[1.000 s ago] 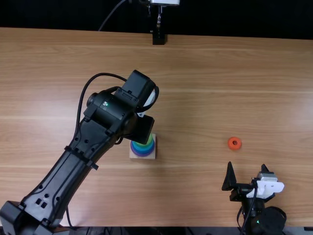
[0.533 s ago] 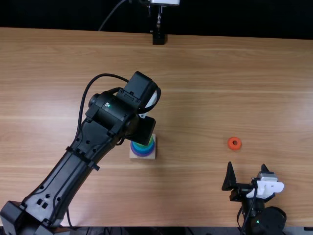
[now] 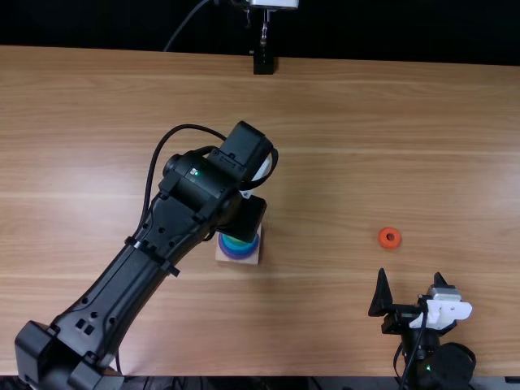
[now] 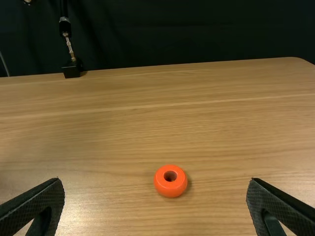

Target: Build the Hanoi tower: stack the rings onto the peg from bottom to top in this color order: purple, dark blue, light blue, dark green, light green, yellow, orange.

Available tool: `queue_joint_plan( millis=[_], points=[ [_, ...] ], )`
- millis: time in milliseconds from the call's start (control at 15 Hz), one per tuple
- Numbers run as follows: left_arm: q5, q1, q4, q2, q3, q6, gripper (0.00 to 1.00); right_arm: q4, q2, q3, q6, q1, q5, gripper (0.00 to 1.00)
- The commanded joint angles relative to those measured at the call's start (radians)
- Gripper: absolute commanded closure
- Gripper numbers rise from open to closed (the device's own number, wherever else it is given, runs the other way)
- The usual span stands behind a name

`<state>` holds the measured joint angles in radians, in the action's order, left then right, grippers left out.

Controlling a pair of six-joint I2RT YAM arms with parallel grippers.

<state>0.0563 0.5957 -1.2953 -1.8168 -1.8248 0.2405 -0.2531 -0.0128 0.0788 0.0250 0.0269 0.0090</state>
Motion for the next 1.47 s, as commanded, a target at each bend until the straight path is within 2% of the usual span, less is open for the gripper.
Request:
queue_joint_plan(
  millis=[0, 267, 333, 400, 467, 533, 600, 667, 1000, 1400],
  points=[
    [0.008, 0.007, -0.002, -0.022, -0.031, 0.010, 0.95, -0.070, 0.013, -0.063, 0.001, 0.010, 0.011, 0.00],
    [-0.005, 0.003, -0.004, -0.030, -0.030, 0.010, 0.94, -0.070, 0.013, -0.062, 0.001, 0.010, 0.011, 0.00],
    [-0.007, -0.002, -0.012, -0.050, -0.030, 0.010, 0.91, -0.070, 0.013, -0.063, 0.001, 0.010, 0.011, 0.00],
    [-0.008, -0.005, -0.013, -0.055, -0.030, 0.010, 0.81, -0.070, 0.013, -0.063, 0.001, 0.010, 0.011, 0.00],
    [-0.010, -0.008, -0.013, -0.055, -0.028, 0.010, 0.65, -0.070, 0.013, -0.063, 0.001, 0.010, 0.011, 0.00],
    [-0.010, -0.008, -0.013, -0.056, -0.028, 0.008, 0.42, -0.070, 0.013, -0.063, 0.001, 0.010, 0.011, 0.00],
    [-0.010, -0.008, -0.013, -0.056, -0.027, 0.008, 0.14, -0.070, 0.013, -0.063, 0.001, 0.010, 0.011, 0.00],
    [-0.008, -0.010, -0.010, -0.056, -0.024, 0.010, 0.00, -0.070, 0.013, -0.063, 0.001, 0.010, 0.011, 0.00],
    [-0.010, -0.031, 0.009, -0.045, -0.031, 0.004, 0.00, -0.070, 0.013, -0.063, 0.001, 0.010, 0.011, 0.00],
    [-0.008, -0.205, 0.266, 0.054, -0.030, 0.008, 0.00, -0.070, 0.013, -0.063, 0.001, 0.010, 0.011, 0.00]
  ],
)
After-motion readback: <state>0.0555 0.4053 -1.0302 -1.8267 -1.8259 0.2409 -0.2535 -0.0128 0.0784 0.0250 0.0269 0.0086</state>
